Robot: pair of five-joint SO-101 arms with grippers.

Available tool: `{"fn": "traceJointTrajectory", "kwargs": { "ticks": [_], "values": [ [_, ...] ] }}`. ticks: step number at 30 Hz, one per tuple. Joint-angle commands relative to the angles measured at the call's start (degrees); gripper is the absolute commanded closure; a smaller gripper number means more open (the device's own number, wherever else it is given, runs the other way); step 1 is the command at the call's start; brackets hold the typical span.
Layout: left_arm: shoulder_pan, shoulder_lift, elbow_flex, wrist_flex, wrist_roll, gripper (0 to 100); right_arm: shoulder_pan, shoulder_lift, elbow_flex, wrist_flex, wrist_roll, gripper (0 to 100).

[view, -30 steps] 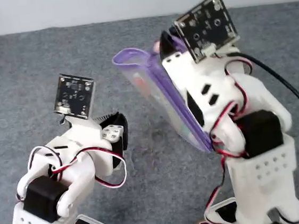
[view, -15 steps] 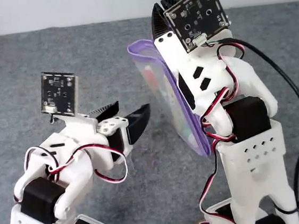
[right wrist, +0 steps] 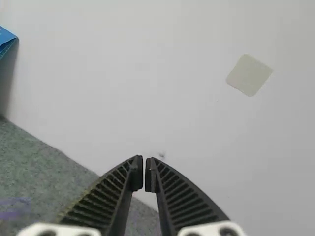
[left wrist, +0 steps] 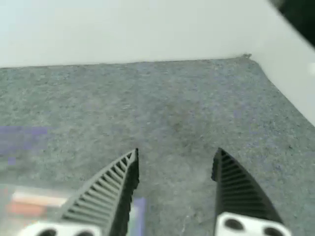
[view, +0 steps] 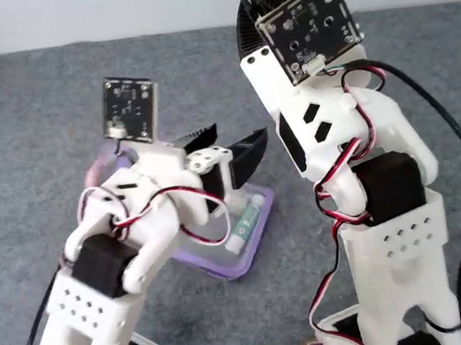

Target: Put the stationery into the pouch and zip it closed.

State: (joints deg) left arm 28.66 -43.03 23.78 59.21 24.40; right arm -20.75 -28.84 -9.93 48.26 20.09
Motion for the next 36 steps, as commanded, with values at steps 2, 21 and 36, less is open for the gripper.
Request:
{"fn": "traceJointTrajectory", "kwargs": {
  "ticks": [2, 21, 36],
  "values": [
    [-0.26, 1.14, -0.57, -0.97, 1.23, 76, 0.4, -0.04, -2.11, 0.66, 0.53, 99.1],
    [-37.89, 1.32, -1.36, 17.49, -9.05, 87, -1.1, 8.04, 16.35, 8.31, -22.07, 99.1],
    [-60.31, 1.32, 1.1, 17.58, -13.1, 98, -27.82, 27.91, 16.35, 20.09, -36.48, 99.1]
  ]
}}
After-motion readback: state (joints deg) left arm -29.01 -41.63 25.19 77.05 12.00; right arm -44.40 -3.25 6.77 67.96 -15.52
